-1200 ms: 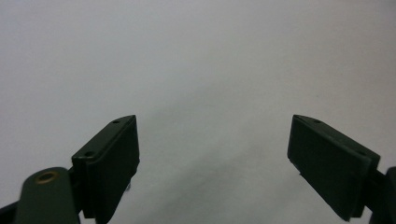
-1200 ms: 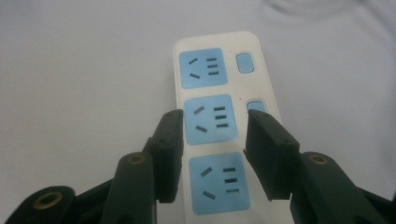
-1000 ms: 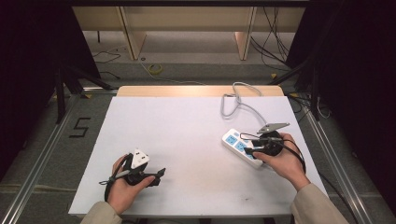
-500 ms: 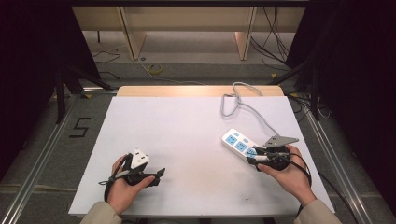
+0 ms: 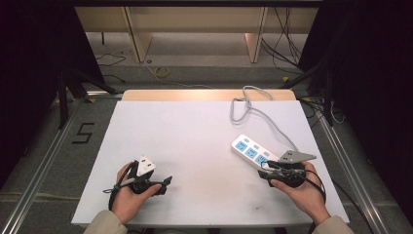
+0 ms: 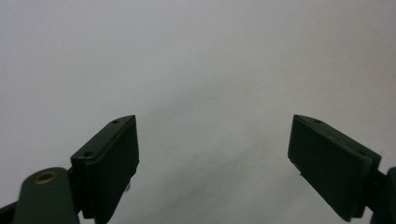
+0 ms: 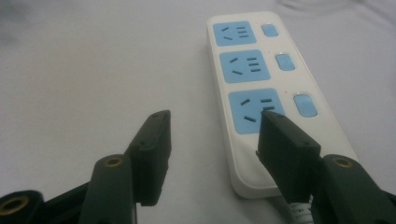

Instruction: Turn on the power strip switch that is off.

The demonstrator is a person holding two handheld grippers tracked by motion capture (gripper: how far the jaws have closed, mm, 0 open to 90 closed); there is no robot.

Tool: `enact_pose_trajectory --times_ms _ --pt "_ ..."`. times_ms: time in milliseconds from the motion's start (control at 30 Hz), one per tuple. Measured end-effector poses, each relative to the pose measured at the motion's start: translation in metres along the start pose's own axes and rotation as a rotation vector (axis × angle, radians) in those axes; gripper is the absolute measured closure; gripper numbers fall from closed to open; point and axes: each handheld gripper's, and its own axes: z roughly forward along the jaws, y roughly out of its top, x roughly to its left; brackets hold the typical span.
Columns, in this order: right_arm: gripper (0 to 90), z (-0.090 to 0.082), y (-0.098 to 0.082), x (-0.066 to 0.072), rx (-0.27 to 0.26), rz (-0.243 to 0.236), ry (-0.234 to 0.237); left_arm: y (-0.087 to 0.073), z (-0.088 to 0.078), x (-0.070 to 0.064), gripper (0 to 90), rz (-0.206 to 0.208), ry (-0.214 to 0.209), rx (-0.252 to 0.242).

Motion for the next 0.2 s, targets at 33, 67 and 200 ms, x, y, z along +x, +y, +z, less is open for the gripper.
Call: enact_pose_trajectory --times_ms 33,67,200 --pt "44.5 0.0007 -0.0003 0.0005 -0.001 0.000 0.002 -0.0003 0.0003 0.0003 16.1 -0.002 0.000 0.003" --pt "44.3 0.0011 -0.0005 0.0008 0.000 0.000 0.004 -0.0008 0.0009 0.0014 16.1 -0.003 0.003 0.004" --pt "42.9 0.0018 -0.0017 0.0018 -0.008 0.002 0.007 -0.0037 0.0059 0.0045 16.0 -0.004 0.004 0.028"
